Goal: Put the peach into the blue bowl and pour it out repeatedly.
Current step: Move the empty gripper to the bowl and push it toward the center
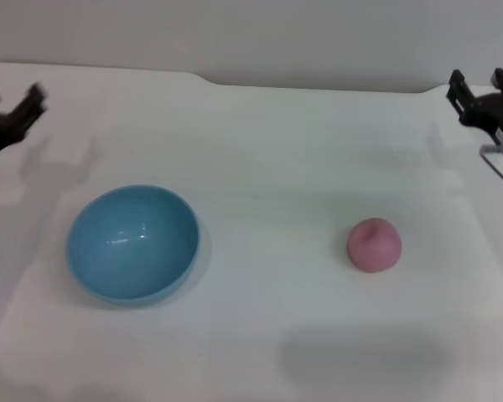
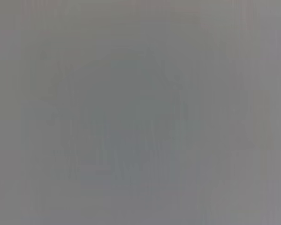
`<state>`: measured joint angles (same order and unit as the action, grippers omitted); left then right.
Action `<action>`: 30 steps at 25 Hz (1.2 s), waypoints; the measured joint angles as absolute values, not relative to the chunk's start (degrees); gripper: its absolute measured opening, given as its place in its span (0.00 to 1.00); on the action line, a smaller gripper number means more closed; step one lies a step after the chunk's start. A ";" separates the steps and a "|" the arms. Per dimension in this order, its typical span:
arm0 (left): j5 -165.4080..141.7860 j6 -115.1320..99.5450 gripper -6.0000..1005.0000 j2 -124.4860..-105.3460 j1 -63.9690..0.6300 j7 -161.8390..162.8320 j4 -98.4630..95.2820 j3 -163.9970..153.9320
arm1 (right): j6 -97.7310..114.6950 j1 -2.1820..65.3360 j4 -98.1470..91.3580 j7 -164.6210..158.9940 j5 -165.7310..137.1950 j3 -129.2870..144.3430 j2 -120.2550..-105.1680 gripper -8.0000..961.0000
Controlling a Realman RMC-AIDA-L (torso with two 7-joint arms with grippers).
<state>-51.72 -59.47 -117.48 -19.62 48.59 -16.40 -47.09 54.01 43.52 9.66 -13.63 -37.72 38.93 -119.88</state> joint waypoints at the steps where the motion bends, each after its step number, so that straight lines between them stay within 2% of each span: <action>1: -51.73 -58.29 0.82 -117.46 -19.78 50.63 -18.62 -49.98 | 54.06 43.34 9.93 -13.62 -37.79 38.99 -119.88 0.69; 8: -57.98 -46.87 0.82 -116.22 -18.84 69.22 -39.34 -69.23 | 54.32 40.99 10.48 -13.62 -42.18 38.90 -119.88 0.69; 12: -72.43 -45.60 0.82 -115.00 -19.21 86.91 -47.39 -70.82 | 54.44 40.01 10.27 -13.62 -42.47 39.16 -119.88 0.69; 13: -84.20 -47.02 0.82 -114.36 -19.89 99.87 -51.95 -70.35 | 54.48 39.79 10.23 -13.62 -42.47 39.29 -119.88 0.69; 15: -98.85 -50.10 0.82 -114.24 -20.43 114.00 -57.63 -69.24 | 54.52 39.55 10.05 -13.61 -42.48 39.42 -119.85 0.69; 21: -130.34 -65.94 0.82 -114.88 -21.88 141.39 -70.72 -67.36 | 54.58 39.41 9.32 -13.23 -42.49 39.46 -119.69 0.69; 27: -149.48 -80.31 0.82 -117.45 -24.41 150.66 -76.28 -61.97 | 54.59 39.33 8.53 -13.44 -45.04 39.37 -119.62 0.69; 30: -152.16 -81.87 0.82 -117.76 -24.39 152.42 -76.45 -62.15 | 54.59 39.48 8.44 -13.49 -45.52 39.46 -119.61 0.69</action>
